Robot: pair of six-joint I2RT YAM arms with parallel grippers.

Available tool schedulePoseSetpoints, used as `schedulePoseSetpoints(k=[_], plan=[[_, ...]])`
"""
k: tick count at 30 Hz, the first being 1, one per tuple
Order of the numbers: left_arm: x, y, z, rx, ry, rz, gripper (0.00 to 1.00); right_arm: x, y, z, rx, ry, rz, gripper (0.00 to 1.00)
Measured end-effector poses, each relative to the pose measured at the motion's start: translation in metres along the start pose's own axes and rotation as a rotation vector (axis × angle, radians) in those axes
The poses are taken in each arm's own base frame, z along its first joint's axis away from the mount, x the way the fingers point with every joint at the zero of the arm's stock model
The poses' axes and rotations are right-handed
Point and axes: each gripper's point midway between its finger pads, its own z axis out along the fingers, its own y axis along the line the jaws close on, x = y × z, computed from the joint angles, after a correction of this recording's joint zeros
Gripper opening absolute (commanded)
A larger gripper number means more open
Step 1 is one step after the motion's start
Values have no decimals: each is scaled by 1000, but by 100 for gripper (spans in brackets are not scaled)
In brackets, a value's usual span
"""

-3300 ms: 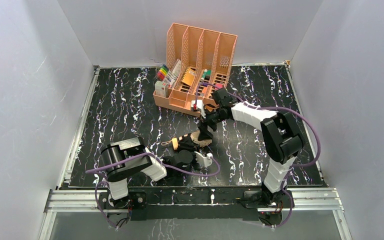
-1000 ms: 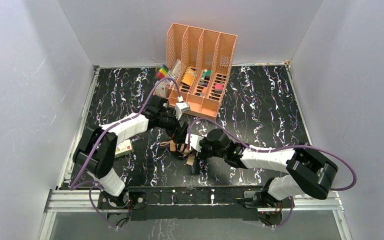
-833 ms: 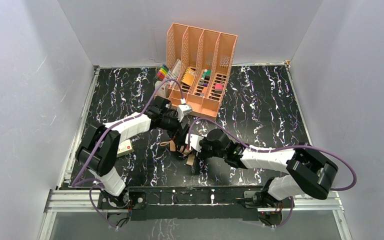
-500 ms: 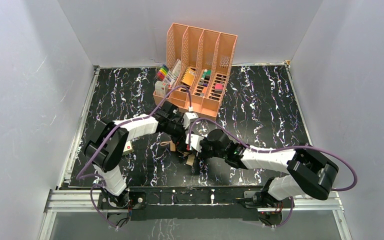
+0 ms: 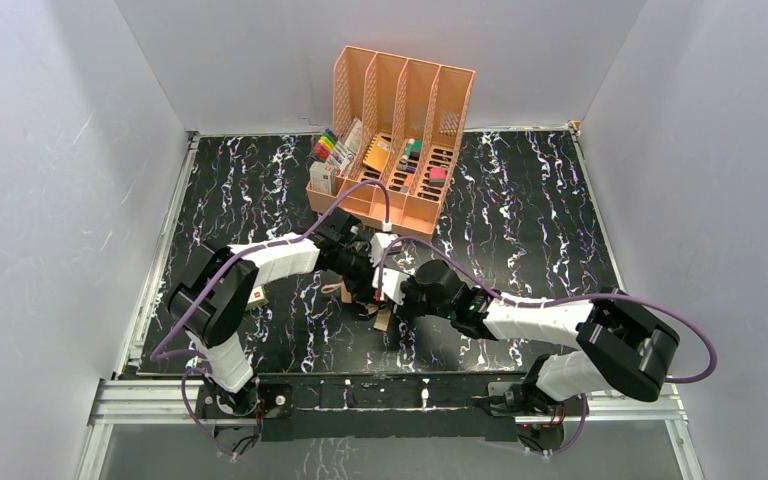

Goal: Put away the umbrella

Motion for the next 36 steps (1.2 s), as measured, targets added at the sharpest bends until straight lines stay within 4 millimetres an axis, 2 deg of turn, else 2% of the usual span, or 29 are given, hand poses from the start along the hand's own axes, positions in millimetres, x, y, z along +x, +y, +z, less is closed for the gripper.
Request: schedulePoseSetpoints(k=[2, 4, 6, 9, 12, 17, 19, 22, 27, 30, 33, 36], plan=[[1, -2, 0, 6, 3, 3, 24, 0, 0, 0, 2, -1, 0, 46], [1, -5, 0, 11, 6, 5, 18, -1, -1, -2, 5, -5, 6, 60], [1, -7, 0, 13, 10, 3, 12, -1, 0, -7, 6, -9, 18, 68], [1, -5, 0, 0, 14, -21, 5, -3, 0, -18, 18, -14, 61, 72], [1, -3, 0, -24, 15, -61, 5, -10, -8, -33, 71, -33, 141, 74], [2, 2, -1, -93, 7, -122, 4, -25, -31, -66, 235, -92, 419, 73], [2, 4, -2, -132, 5, -144, 4, -22, -35, -75, 296, -102, 590, 70], [4, 8, -5, -207, 2, -200, 3, -11, -30, -83, 353, -94, 845, 68], [4, 16, -9, -313, -26, -358, 0, 21, -7, -85, 421, -41, 1270, 70], [5, 17, -10, -373, -59, -454, 0, 35, 5, -82, 442, -23, 1447, 71], [6, 17, -10, -444, -102, -550, 0, 41, 12, -78, 453, -27, 1573, 70], [8, 16, -10, -515, -149, -638, 0, 37, 12, -72, 453, -58, 1687, 70]])
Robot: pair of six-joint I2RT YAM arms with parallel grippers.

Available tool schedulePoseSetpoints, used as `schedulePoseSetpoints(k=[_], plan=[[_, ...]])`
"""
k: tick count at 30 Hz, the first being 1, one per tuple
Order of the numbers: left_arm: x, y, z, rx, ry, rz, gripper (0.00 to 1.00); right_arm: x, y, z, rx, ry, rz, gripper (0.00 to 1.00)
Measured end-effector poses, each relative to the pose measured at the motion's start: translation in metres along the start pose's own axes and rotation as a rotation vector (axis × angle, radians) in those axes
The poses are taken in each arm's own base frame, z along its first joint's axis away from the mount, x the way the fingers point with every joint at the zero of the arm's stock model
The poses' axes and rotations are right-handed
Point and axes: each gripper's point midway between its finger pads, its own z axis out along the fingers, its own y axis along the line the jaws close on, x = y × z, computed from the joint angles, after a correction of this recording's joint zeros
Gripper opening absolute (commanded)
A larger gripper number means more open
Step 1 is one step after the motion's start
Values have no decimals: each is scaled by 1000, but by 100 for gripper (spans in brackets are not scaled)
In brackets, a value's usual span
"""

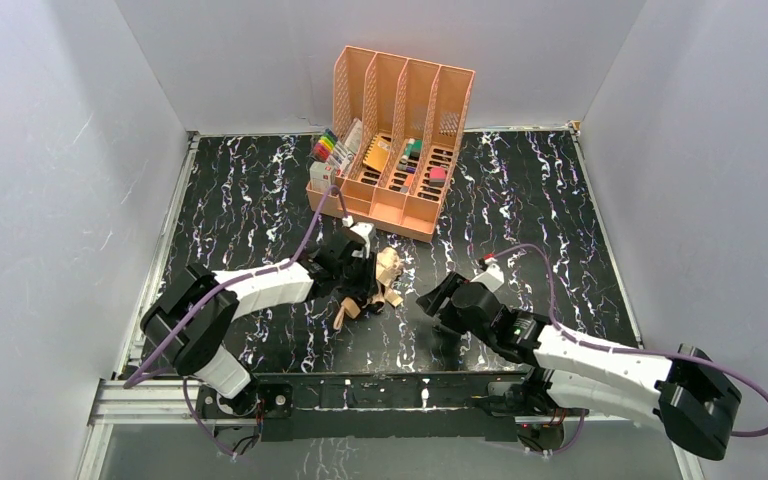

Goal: Put away the umbrella

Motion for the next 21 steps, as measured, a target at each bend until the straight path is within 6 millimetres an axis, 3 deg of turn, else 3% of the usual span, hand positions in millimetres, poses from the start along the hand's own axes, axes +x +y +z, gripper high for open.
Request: schedulePoseSetpoints(k=[10, 16, 21], plan=[[1, 2, 0, -136, -92, -148, 0, 12, 15, 27, -2, 20, 248, 66], [3, 3, 1, -170, -109, -164, 0, 29, 12, 47, 25, 69, 330, 63], [3, 2, 1, -192, -121, -155, 0, 35, 27, 59, -3, 98, 398, 62]])
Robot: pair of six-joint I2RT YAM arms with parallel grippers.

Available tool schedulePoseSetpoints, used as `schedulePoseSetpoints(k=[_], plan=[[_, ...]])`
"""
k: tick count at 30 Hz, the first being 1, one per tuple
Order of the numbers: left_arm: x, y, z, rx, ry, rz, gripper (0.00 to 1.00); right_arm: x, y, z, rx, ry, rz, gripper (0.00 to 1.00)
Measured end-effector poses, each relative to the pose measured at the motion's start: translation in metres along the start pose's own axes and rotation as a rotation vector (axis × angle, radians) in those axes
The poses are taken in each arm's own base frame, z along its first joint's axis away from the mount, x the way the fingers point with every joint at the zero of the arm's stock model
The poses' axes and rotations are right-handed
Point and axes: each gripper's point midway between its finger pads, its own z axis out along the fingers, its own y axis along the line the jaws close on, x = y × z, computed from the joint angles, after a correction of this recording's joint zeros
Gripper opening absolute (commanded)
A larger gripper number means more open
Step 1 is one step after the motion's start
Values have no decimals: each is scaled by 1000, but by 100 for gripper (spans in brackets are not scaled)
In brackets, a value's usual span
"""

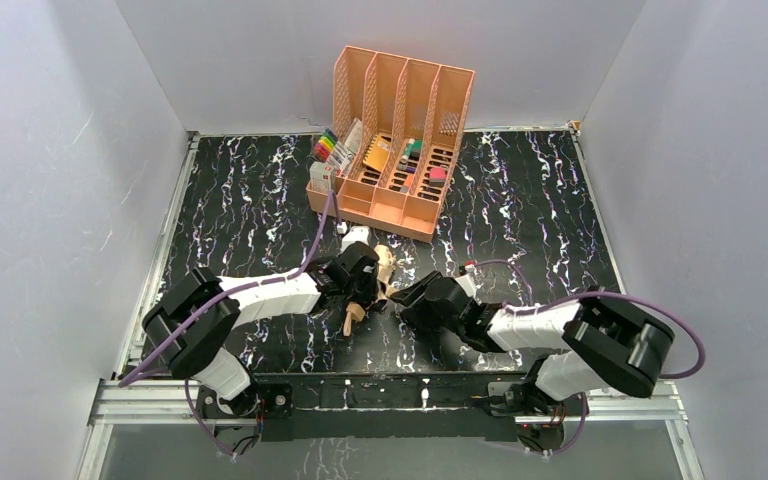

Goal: Put away the umbrella

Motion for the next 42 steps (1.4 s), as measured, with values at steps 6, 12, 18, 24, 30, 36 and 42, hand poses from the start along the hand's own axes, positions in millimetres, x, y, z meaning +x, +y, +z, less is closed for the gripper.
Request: schedulePoseSetpoints(k=[6, 12, 18, 24, 30, 36, 42], plan=[[-1, 0, 0, -20, -10, 15, 0, 3, 9, 13, -29, 12, 65, 59], [1, 0, 0, -33, -12, 24, 0, 0, 12, 20, -42, 4, 119, 55], [2, 1, 0, -45, -11, 33, 0, -9, 12, 28, -50, -18, 157, 47], [3, 1, 1, -52, -10, 43, 0, -17, 11, 34, -55, -42, 159, 36], [4, 1, 1, -61, -6, 54, 0, -21, 8, 40, -64, -44, 143, 16], [4, 2, 2, -65, -6, 56, 0, -20, 3, 39, -87, -28, 112, 0], [5, 1, 3, -70, -2, 60, 0, -30, 8, 21, -155, -2, 52, 0]])
